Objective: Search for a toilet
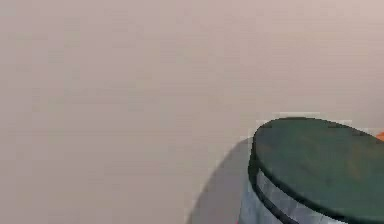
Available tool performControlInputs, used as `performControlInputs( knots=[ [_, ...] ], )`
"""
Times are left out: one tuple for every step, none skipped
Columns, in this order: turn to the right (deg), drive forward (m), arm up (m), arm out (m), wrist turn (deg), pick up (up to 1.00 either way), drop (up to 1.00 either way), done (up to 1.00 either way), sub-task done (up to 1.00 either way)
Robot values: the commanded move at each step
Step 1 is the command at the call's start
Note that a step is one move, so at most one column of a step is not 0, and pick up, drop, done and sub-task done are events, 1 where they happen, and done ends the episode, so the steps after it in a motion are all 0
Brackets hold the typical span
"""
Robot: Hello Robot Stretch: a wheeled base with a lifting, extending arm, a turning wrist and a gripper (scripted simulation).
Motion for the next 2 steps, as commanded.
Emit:
performControlInputs(
  knots=[
    [45.0, 0.00, 0.00, 0.00, 0.0, 0.00, 0.00, 0.00, 0.00],
    [45.0, 0.00, 0.00, 0.00, 0.0, 0.00, 0.00, 0.00, 0.00]
  ],
)
